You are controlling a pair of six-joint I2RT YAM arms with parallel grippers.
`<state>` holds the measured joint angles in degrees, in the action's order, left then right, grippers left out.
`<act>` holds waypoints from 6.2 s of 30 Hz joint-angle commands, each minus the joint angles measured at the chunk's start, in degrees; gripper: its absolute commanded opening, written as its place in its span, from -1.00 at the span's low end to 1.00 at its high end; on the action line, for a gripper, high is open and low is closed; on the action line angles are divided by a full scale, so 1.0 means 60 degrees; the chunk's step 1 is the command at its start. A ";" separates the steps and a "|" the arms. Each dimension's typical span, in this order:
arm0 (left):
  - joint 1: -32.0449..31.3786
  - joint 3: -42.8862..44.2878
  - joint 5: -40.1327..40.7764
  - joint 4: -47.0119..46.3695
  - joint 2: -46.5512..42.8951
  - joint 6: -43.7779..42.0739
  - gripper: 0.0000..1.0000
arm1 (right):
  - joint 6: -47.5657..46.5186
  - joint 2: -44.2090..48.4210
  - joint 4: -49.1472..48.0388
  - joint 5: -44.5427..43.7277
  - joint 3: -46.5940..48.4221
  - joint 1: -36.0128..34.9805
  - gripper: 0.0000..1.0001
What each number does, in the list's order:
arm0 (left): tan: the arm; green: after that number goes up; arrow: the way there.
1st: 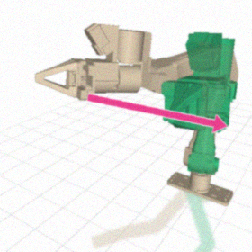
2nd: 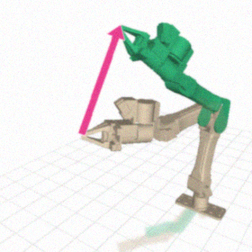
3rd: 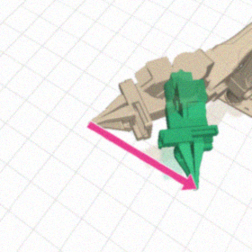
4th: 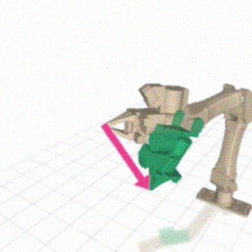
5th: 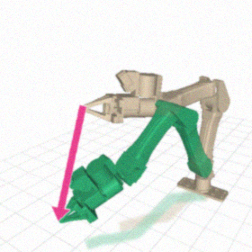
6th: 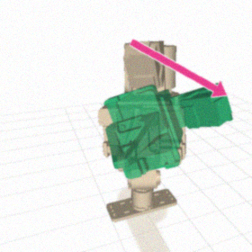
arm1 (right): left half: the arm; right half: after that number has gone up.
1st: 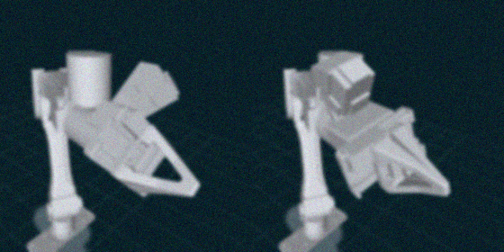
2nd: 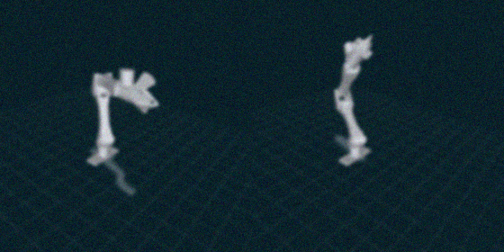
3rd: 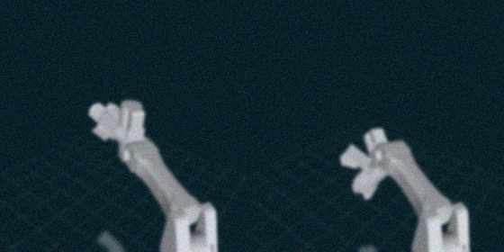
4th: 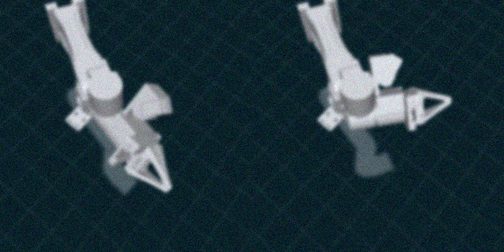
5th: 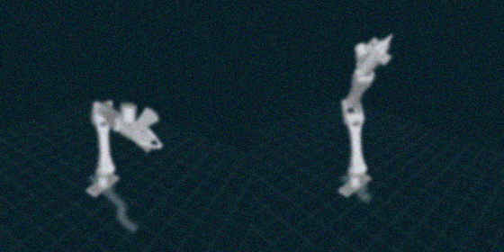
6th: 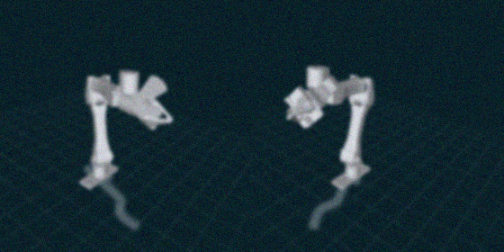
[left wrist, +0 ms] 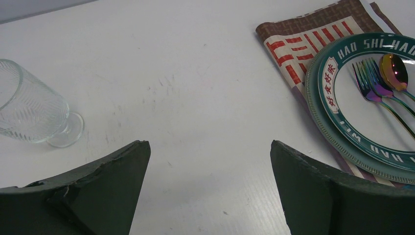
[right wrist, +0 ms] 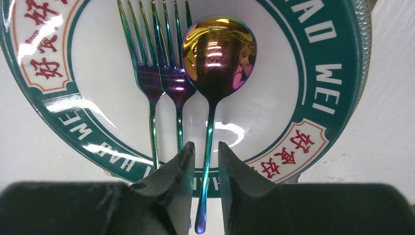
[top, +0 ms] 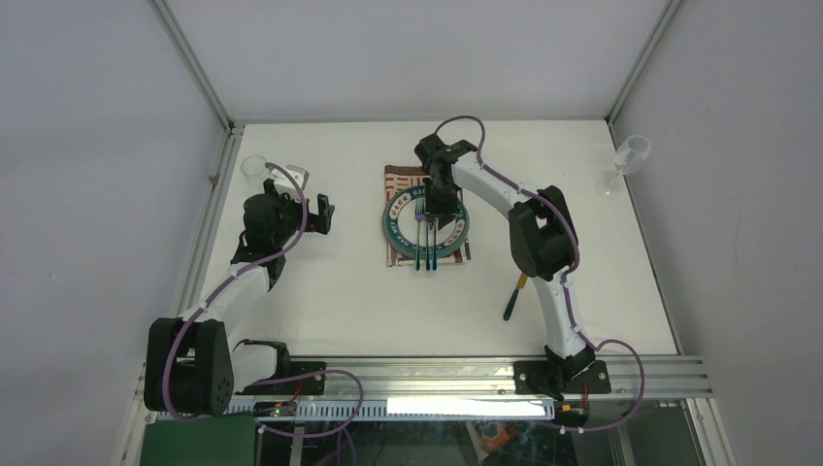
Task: Set the dinner table for one person
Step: Pick up the spoon from the napkin, then place the spoon at the center of the board, then pick up the fork from the napkin.
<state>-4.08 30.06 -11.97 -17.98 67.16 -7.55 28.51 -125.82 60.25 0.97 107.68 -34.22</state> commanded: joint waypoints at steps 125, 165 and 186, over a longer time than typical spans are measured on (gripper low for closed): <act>0.0005 0.0030 -0.0424 -0.0438 -0.0514 -0.0087 0.98 | 0.1728 0.4918 -0.1013 -0.2211 -0.9087 0.3179 -1.00; -0.0002 0.0085 -0.0554 -0.0366 -0.0292 -0.0086 0.98 | 0.1773 0.7351 -0.2279 -0.1765 -0.8762 0.0730 -1.00; -0.0002 0.0175 -0.0291 -0.0288 -0.0192 -0.0182 0.98 | 0.0066 0.1013 -0.0686 -0.1652 -0.0303 -0.0229 -0.66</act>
<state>-4.08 30.06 -13.65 -17.98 66.74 -7.57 30.30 -119.39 54.52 -11.16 102.17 -35.00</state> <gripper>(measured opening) 0.990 0.182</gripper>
